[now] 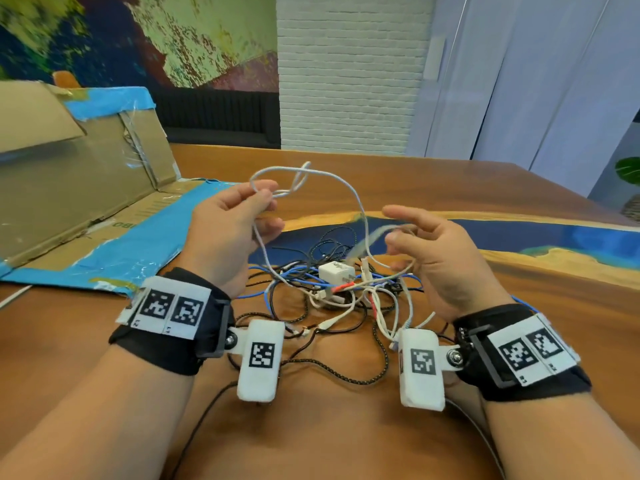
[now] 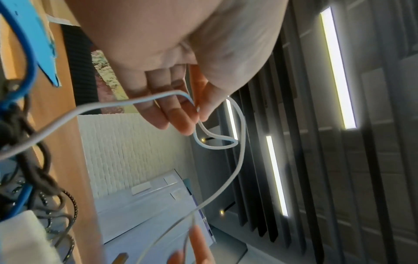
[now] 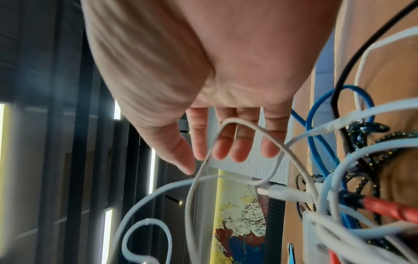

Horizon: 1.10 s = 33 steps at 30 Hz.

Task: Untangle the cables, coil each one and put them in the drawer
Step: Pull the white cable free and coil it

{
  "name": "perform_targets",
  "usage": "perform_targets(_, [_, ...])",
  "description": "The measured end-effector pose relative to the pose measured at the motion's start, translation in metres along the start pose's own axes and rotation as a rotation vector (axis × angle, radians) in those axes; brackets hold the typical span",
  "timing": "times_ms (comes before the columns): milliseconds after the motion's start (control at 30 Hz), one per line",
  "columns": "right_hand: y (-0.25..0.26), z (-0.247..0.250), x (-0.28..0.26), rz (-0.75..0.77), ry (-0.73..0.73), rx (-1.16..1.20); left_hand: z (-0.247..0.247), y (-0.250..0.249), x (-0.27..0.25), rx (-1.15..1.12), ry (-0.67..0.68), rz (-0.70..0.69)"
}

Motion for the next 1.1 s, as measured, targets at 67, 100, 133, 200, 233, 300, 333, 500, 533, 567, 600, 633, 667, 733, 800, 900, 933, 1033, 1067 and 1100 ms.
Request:
perform_targets(67, [0.001,-0.005,0.001,0.01,0.02,-0.064,-0.017,-0.002,-0.006,0.067,0.078,-0.007])
perform_targets(100, [0.002,-0.006,0.002,0.025,0.024,-0.097,-0.025,-0.003,-0.009,0.109,0.114,-0.016])
perform_targets(133, [0.005,-0.009,0.001,0.047,0.031,-0.116,-0.033,-0.004,-0.013,0.152,0.15,-0.022])
perform_targets(200, [0.013,-0.02,-0.001,0.115,0.1,-0.128,-0.045,-0.003,-0.017,0.246,0.22,-0.025])
perform_targets(233, [0.014,-0.026,-0.001,0.141,0.159,-0.116,-0.05,-0.001,-0.019,0.29,0.259,-0.017])
perform_targets(300, [0.018,-0.04,-0.003,0.167,0.261,-0.065,-0.057,0.004,-0.021,0.328,0.336,0.006])
perform_targets(333, [0.022,-0.046,-0.004,0.167,0.275,-0.041,-0.059,0.005,-0.021,0.322,0.364,0.018])
perform_targets(500, [0.026,-0.036,-0.001,0.188,0.058,-0.022,-0.057,0.011,-0.02,0.274,0.438,0.08])
perform_targets(533, [0.026,-0.031,-0.002,0.178,0.02,0.024,-0.056,0.013,-0.019,0.296,0.45,0.114])
perform_targets(567, [0.026,-0.026,-0.002,0.177,-0.013,0.092,-0.055,0.017,-0.019,0.35,0.478,0.152])
perform_targets(600, [0.028,-0.02,-0.003,0.181,-0.045,0.168,-0.054,0.02,-0.02,0.422,0.518,0.191])
perform_targets(633, [0.03,-0.014,-0.005,0.195,-0.068,0.251,-0.053,0.024,-0.021,0.493,0.558,0.218])
perform_targets(667, [0.032,-0.008,-0.006,0.213,-0.086,0.329,-0.052,0.027,-0.021,0.546,0.572,0.232])
perform_targets(733, [0.037,-0.003,-0.007,0.25,-0.074,0.435,-0.049,0.021,-0.018,0.543,0.496,0.17])
perform_targets(800, [0.037,-0.002,-0.005,0.241,-0.036,0.447,-0.046,0.004,-0.015,0.394,0.358,0.012])
perform_targets(900, [0.025,-0.001,-0.003,0.134,0.029,0.316,-0.036,-0.012,-0.012,0.095,0.219,-0.122])
perform_targets(933, [0.021,-0.001,-0.003,0.094,0.053,0.253,-0.032,-0.013,-0.011,0.092,0.18,-0.128])
perform_targets(1033, [0.021,0.003,-0.005,0.079,0.038,0.212,-0.018,-0.011,-0.008,0.322,0.055,-0.117])
perform_targets(1067, [0.024,0.005,-0.006,0.115,0.017,0.251,-0.017,-0.01,-0.007,0.395,0.037,-0.111])
perform_targets(1100, [0.028,0.005,-0.006,0.156,0.006,0.295,-0.018,-0.008,-0.007,0.444,0.041,-0.106])
Point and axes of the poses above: each hand's wrist, its own x-axis towards the middle knuckle, its own z-axis out of the back of the hand, y = z × x, the point moved 7 cm from there along x, towards the middle knuckle, and after that the axes turned 13 degrees about y, right-handed, at the moved point
